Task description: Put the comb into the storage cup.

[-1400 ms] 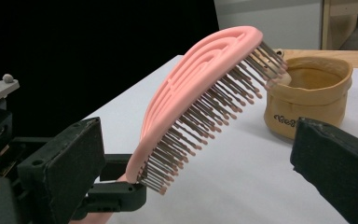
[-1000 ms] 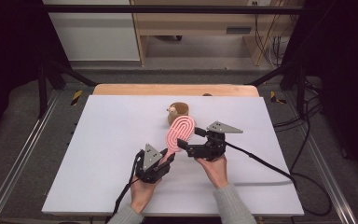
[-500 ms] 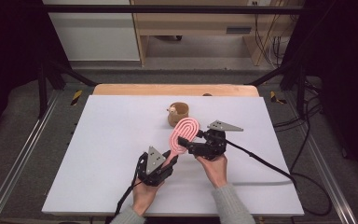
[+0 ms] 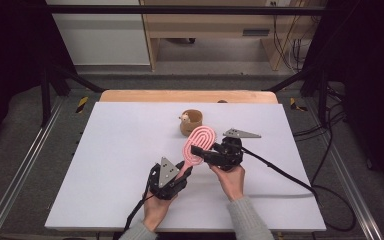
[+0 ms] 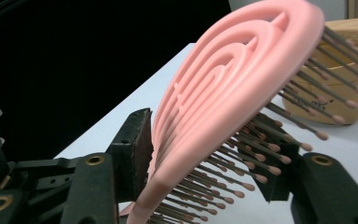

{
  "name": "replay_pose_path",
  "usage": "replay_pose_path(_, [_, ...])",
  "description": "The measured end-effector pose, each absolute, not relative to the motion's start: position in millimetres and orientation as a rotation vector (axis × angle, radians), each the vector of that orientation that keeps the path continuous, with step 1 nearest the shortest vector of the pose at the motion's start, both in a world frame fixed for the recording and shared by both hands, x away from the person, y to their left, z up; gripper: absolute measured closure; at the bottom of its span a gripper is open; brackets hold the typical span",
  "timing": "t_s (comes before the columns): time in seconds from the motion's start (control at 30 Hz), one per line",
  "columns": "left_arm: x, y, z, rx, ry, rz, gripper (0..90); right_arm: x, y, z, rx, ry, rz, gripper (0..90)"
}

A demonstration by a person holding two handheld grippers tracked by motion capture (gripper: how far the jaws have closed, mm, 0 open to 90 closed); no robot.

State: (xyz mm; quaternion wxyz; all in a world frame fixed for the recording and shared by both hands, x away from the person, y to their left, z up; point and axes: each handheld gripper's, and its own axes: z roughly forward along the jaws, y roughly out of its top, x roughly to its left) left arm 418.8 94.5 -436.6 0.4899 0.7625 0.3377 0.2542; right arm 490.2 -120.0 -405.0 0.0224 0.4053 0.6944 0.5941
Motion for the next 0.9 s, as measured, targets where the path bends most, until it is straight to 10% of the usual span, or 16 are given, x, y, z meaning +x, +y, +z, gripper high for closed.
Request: replay_pose_path(0.9, [419.5,92.0,-438.8,1.853,0.821,0.617,68.9,486.0,-120.3,-403.0,1.22,2.18,1.939,61.8])
